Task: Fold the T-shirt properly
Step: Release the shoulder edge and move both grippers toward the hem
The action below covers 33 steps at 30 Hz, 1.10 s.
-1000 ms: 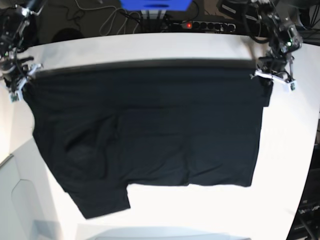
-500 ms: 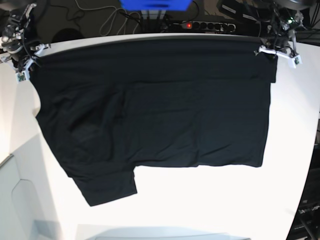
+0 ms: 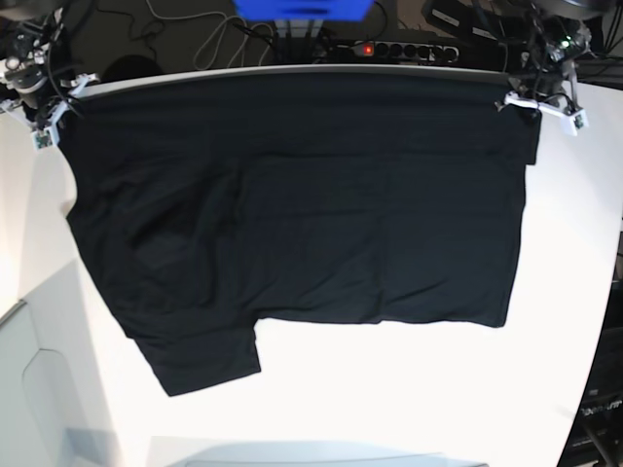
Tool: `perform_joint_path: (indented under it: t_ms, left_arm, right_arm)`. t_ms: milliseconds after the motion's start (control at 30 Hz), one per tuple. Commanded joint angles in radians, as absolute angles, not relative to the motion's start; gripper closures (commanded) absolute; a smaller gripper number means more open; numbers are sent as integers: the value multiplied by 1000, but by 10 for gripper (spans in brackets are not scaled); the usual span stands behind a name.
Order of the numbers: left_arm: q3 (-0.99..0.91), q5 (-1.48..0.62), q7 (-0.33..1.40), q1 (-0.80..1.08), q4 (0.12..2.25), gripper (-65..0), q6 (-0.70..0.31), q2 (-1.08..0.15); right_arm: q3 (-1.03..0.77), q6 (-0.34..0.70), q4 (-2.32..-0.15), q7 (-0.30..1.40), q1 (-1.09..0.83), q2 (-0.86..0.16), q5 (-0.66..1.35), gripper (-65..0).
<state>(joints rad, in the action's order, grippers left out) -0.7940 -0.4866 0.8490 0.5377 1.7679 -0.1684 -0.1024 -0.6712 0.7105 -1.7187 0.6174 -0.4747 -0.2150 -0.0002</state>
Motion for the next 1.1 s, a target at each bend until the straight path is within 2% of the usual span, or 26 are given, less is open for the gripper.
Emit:
perform_joint_path:
  t_ms: [0,67,200,300,367,500,733,967,1067]
  left_arm:
    - [-805,-483,831,547,1787,-28,-160,-116]
    - [-808,-483,831,549,1787,-92,-160,-116]
    - [-808,-483,831,562,1794,-280,-160,-114]
    - [-811,-483,831,562,1796,-338,-160,-116]
    - [-839,-483,831,562,1807,-356,-160,-116]
    - [-912,-484,829,524,1839,-362,-159,-110]
    - [-958,-476,831,384,1856,-362,-153,-110]
    - [-949,-475,831,202,1844,-363,-157,-117]
    - [-949,-475,831,110,1808,-372,-153,-119]
  right_arm:
    - [-682,698,-1738,610,-481,-231,-2,-6]
    - [-682,698,-1742,610,-481,-231,-2,-57]
    - [-682,698,-1747,608,-479,-236,-2,-206]
    - [-702,698,-1784,608,-479,-234,-2,-279]
    - [-746,698,-1824,610,-472,-222,-2,-305]
    - [-789,698,-1885,610,-406,-193,-2,-311]
    - [-733,698,-1862,611,-179,-196,-7,-311]
    - [-590,698,-1596,611,154,-249,-19,-311]
    - [-522,698,-1403,604,315,-255,-122,-311]
